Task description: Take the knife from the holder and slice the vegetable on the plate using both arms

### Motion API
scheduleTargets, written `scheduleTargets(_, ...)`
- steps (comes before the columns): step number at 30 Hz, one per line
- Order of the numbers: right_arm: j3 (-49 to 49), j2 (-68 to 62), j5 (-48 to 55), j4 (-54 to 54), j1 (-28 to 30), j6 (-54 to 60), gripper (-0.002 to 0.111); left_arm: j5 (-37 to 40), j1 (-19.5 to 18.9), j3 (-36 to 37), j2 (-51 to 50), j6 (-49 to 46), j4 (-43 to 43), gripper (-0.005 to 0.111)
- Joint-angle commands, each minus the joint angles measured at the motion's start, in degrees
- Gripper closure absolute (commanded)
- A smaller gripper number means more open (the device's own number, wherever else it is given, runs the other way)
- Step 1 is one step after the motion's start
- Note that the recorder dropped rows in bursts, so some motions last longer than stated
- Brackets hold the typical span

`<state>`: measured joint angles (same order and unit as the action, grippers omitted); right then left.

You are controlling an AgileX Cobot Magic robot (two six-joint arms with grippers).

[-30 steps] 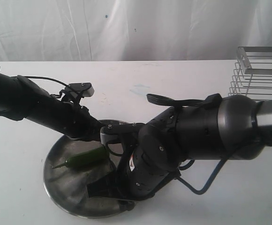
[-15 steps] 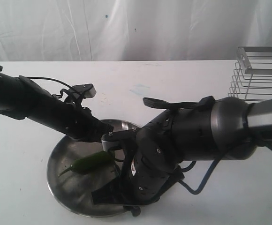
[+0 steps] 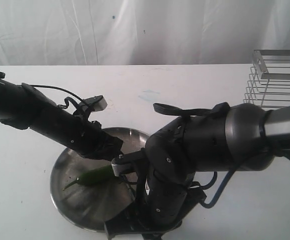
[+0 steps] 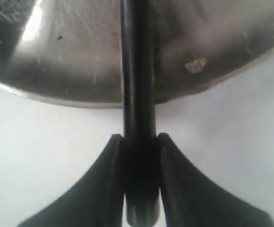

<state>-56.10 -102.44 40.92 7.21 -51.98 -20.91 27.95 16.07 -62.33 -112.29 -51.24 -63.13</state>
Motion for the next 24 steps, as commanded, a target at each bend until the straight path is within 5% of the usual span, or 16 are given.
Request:
scheduleTargets(1,0.21,0.01,-2.57,-0.21,0.01,0.19,0.108,-1.38,0.63,1.58,-0.97,0.06,3.32,0.107)
scheduleTargets(14,0.21,0.96,-3.24,-4.48,0.01,-0.32,0.108,-6.77,0.63,0.86,17.31,-0.04,8.23,0.107)
scheduleTargets(24,0.21,7.18,-2.44,-11.93,0.01,-4.87,0.108,6.86,0.63,0.97,28.38,0.04,28.65,0.107)
